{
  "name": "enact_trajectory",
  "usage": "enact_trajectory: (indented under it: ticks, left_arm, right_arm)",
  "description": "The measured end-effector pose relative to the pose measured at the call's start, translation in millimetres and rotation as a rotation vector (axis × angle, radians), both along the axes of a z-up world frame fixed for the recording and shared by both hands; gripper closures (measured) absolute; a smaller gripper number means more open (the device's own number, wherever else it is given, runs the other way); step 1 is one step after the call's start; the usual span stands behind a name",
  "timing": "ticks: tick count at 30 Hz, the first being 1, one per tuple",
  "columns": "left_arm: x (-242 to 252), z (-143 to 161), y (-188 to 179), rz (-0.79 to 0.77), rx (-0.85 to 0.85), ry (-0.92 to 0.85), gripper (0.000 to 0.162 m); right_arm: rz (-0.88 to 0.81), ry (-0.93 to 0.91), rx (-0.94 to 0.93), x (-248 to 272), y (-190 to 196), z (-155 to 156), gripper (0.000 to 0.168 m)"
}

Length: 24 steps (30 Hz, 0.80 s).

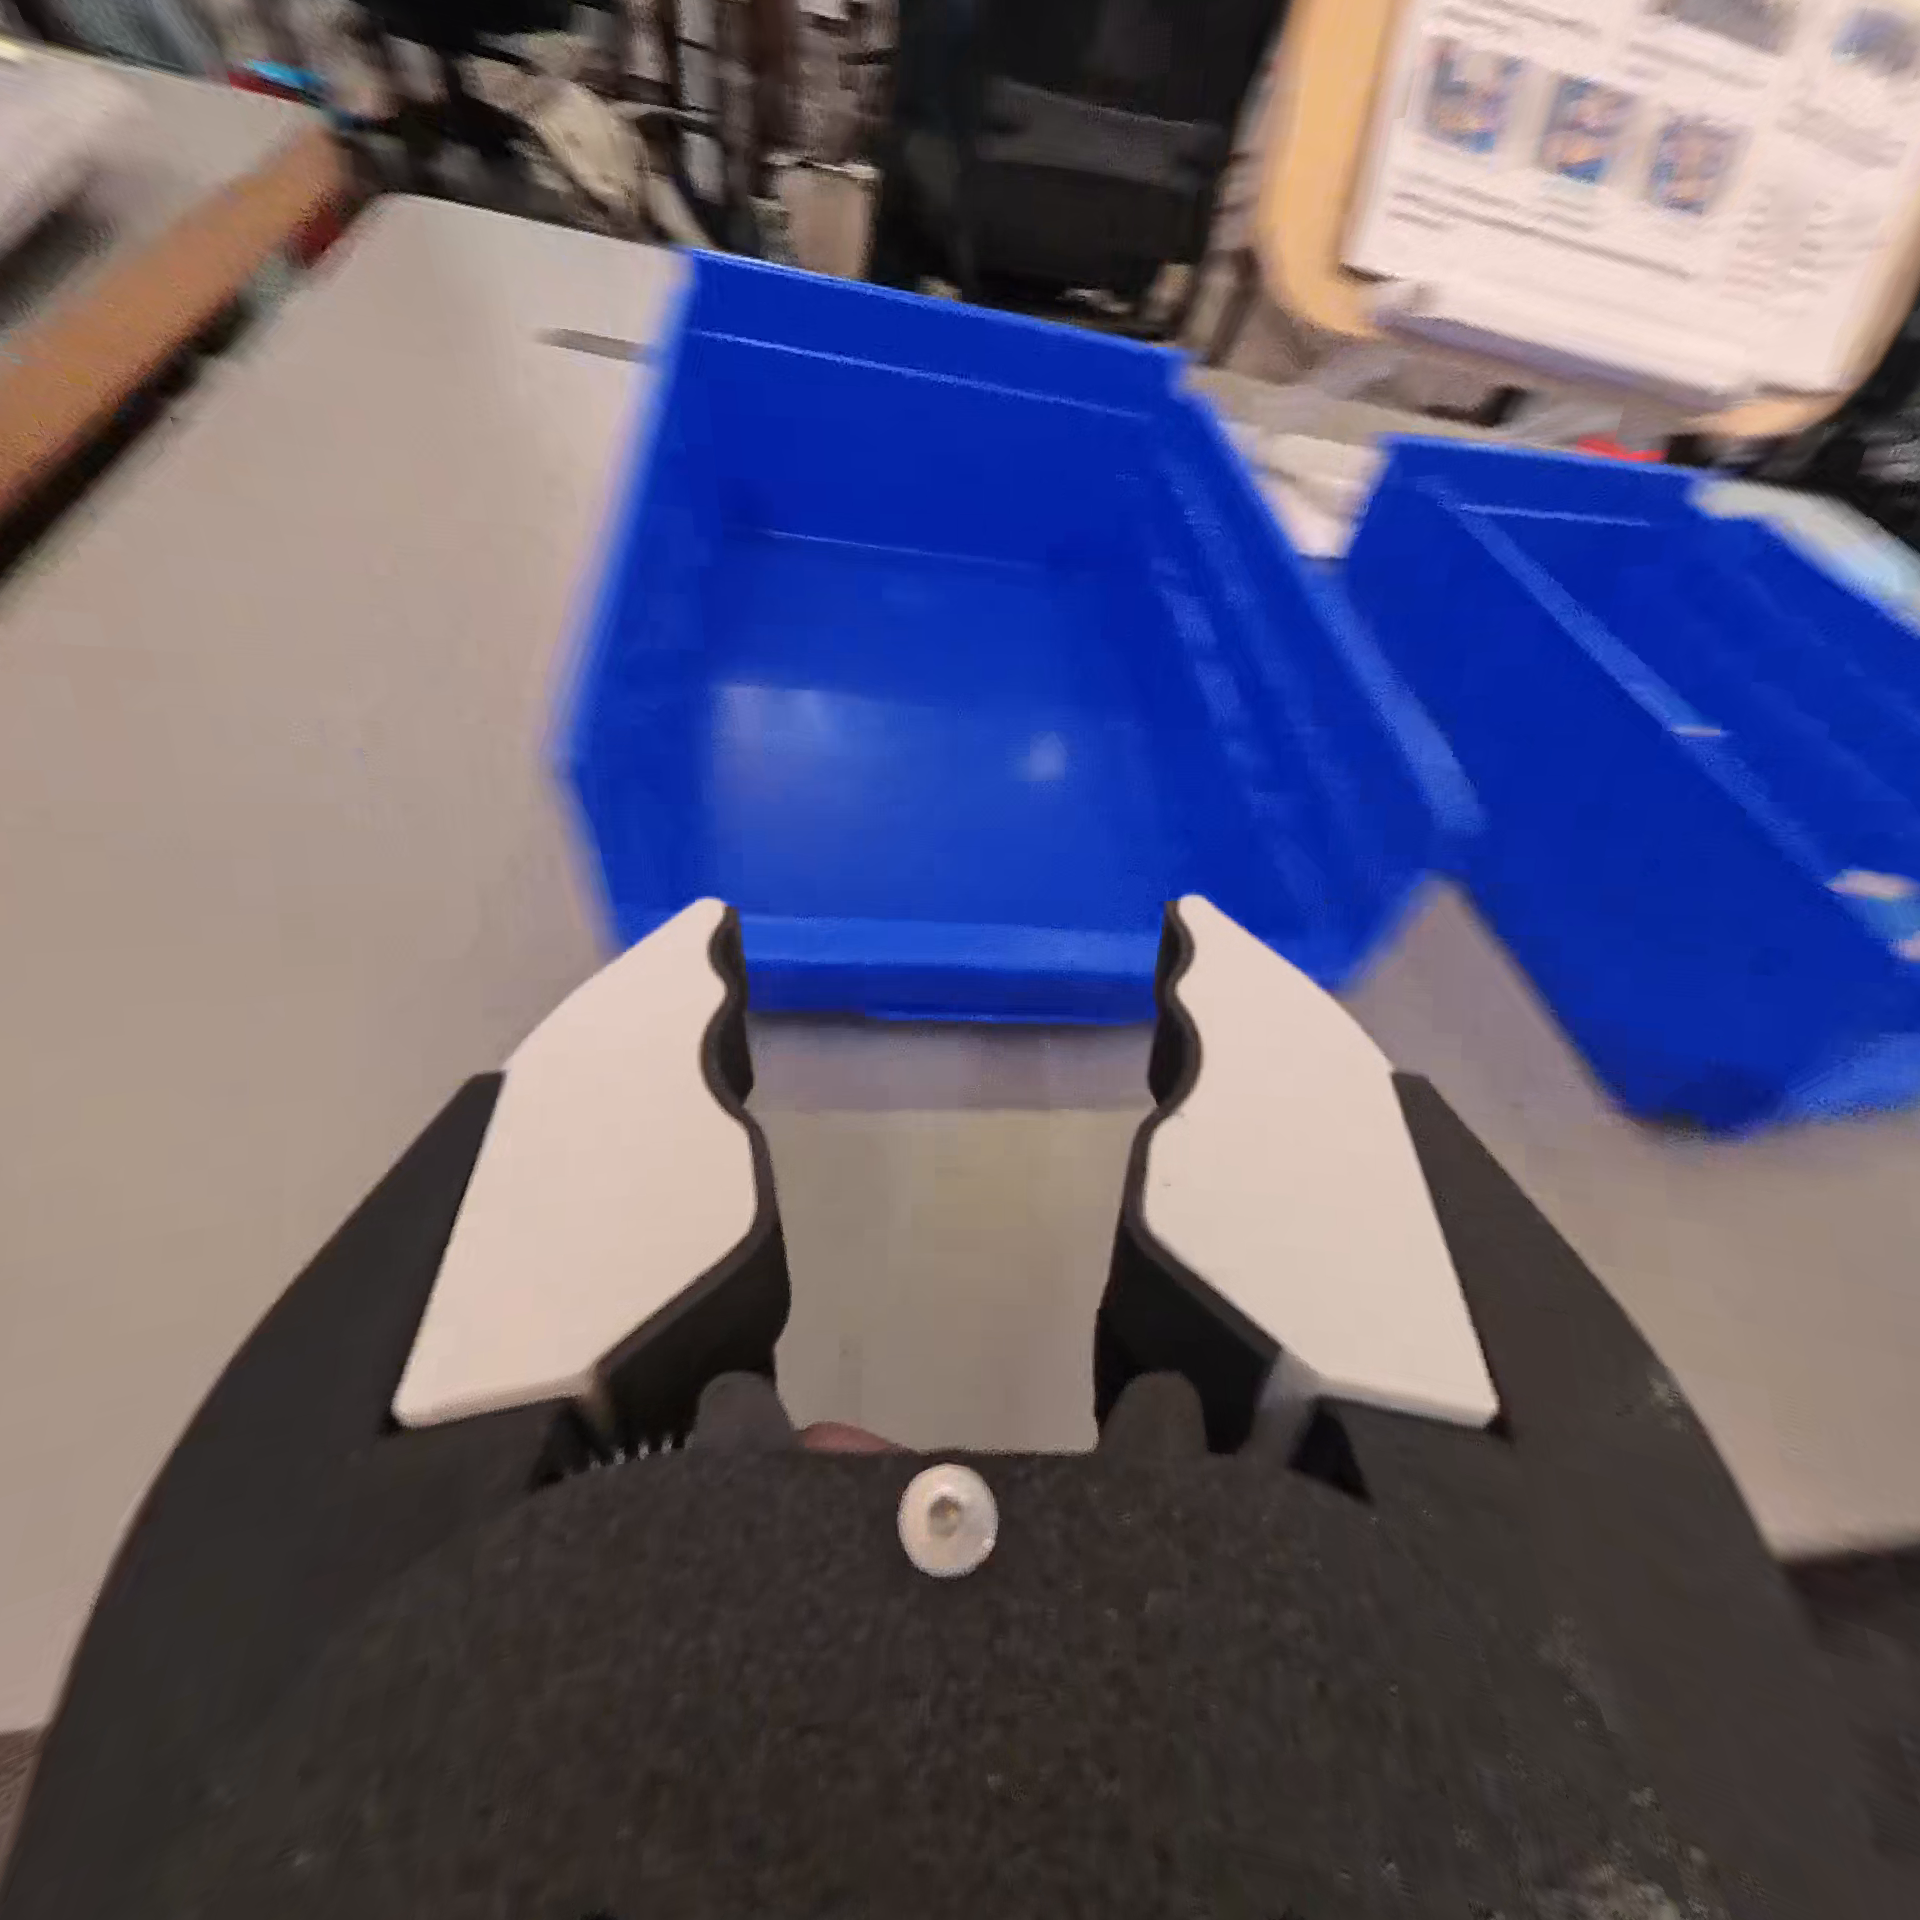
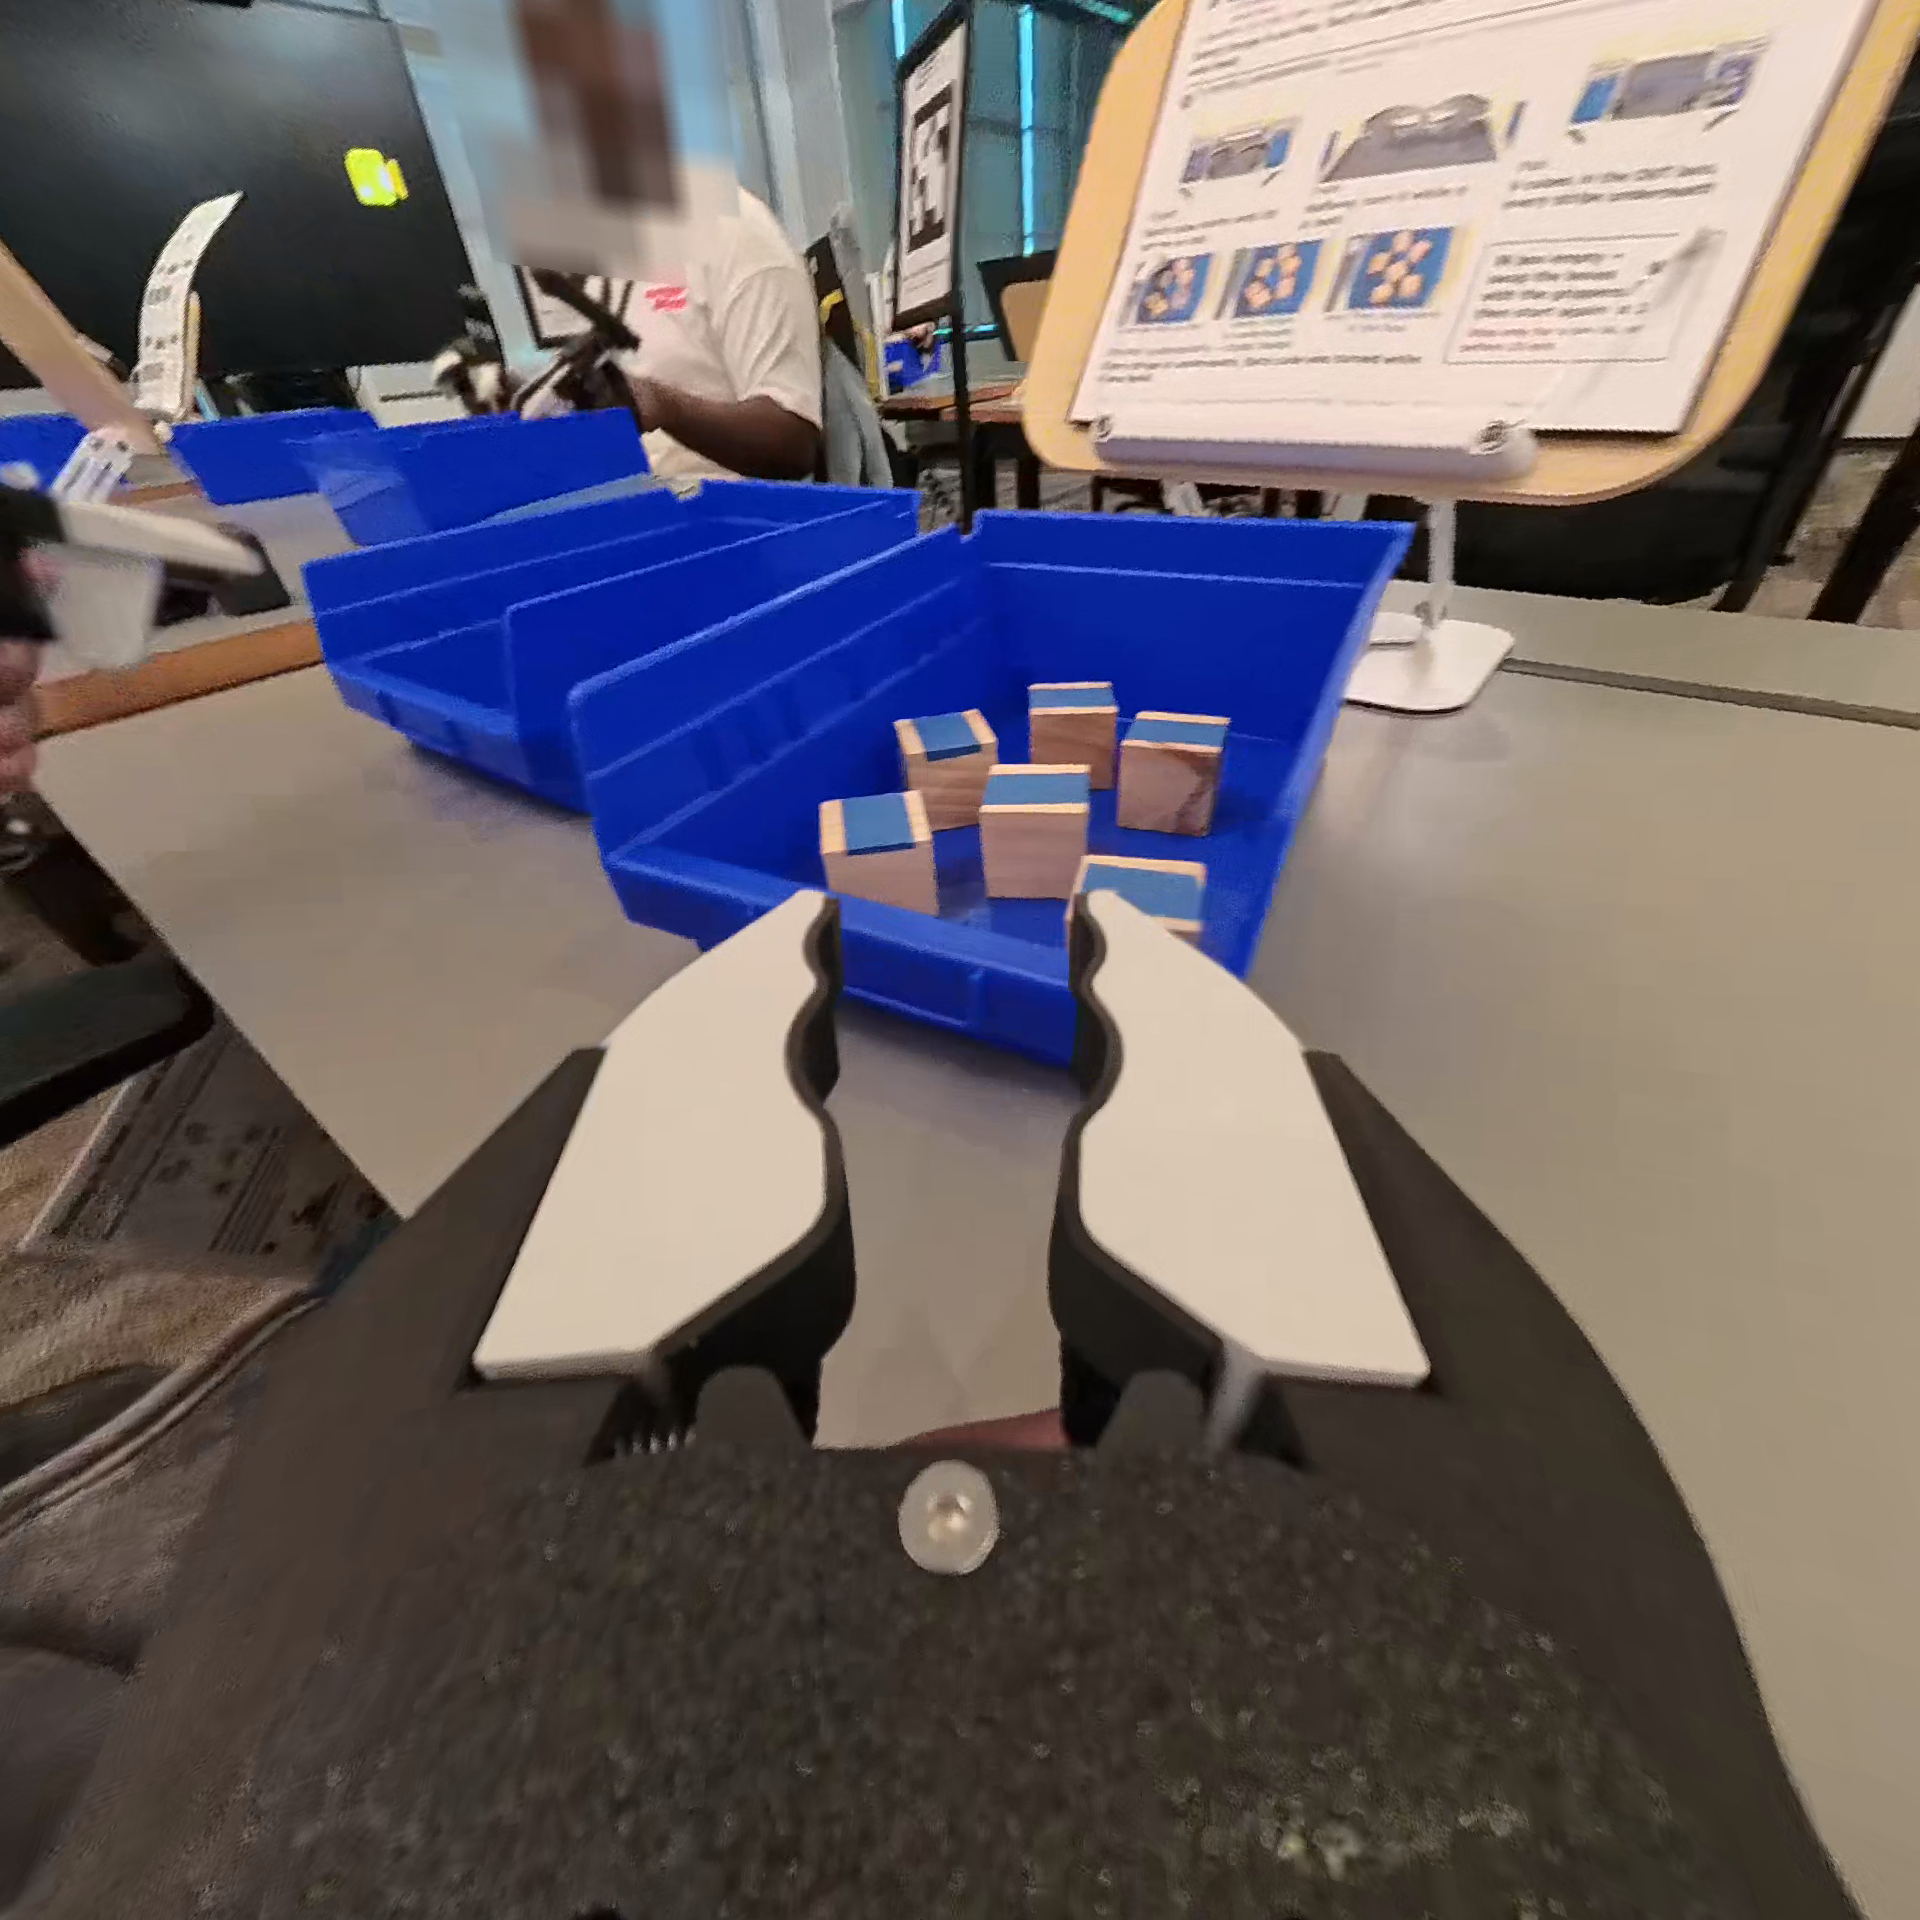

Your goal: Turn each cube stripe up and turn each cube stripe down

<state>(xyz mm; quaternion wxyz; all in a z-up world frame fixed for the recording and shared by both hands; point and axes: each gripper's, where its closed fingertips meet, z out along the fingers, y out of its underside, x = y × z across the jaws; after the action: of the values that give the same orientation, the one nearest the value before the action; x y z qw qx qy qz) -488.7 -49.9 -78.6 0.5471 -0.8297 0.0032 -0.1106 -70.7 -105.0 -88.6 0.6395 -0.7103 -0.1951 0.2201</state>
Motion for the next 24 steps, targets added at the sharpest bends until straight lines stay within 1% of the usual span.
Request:
enact_trajectory:
  ticks: [1,3,6,7,8,9,10,11,14,16,18,21,24]
  left_arm:
    - [-25.8,-4.6,10.1,0.062,-0.009,0.046,0.087]
    - [-56.0,-13.6,30.1,0.109,-0.027,0.098,0.086]
    - [-71.5,-30.0,61.8,0.114,-0.066,0.118,0.085]
    - [-72.5,-35.4,70.6,0.113,-0.083,0.109,0.089]
    - [-70.5,-40.5,77.4,0.1,-0.099,0.092,0.105]
    - [-64.5,-44.1,81.0,0.071,-0.112,0.058,0.133]
    - [-56.6,-45.9,81.6,0.043,-0.117,0.017,0.158]
    - [-55.2,-46.4,80.1,0.062,-0.107,0.014,0.158]
    - [-44.7,-46.6,59.4,0.1,-0.094,0.058,0.159]
    - [-36.4,-46.7,38.6,0.133,-0.091,0.094,0.159]
    - [-27.7,-46.9,14.9,0.163,-0.083,0.104,0.158]
    - [-20.5,-46.3,-21.2,0.243,-0.058,0.062,0.158]
    - [-13.4,-46.0,-53.2,0.266,-0.037,0.048,0.156]
  right_arm:
    - [0.021,-0.02,-0.003,-7.9,-1.8,-2.8,0.128]
    - [0.054,-0.071,-0.01,-21.9,-5.9,-9.5,0.13]
    - [0.094,-0.115,-0.003,-39.0,-13.7,-14.8,0.13]
    - [0.112,-0.122,-0.005,-45.2,-16.6,-16.8,0.131]
    - [0.137,-0.129,-0.015,-52.3,-19.8,-20.0,0.131]
    - [0.167,-0.138,-0.032,-60.2,-23.2,-24.7,0.13]
    - [0.195,-0.148,-0.054,-68.1,-26.4,-30.1,0.13]
    - [0.225,-0.158,-0.076,-76.7,-29.7,-35.5,0.129]
    - [0.326,-0.203,-0.129,-107.8,-39.2,-47.1,0.129]
    - [0.351,-0.223,-0.119,-129.5,-40.0,-45.6,0.129]
    - [0.326,-0.247,-0.113,-150.5,-33.3,-42.0,0.129]
    - [0.309,-0.27,-0.131,-186.1,-25.0,-37.9,0.129]
    - [0.243,-0.21,-0.122,-214.5,-7.5,-28.0,0.128]
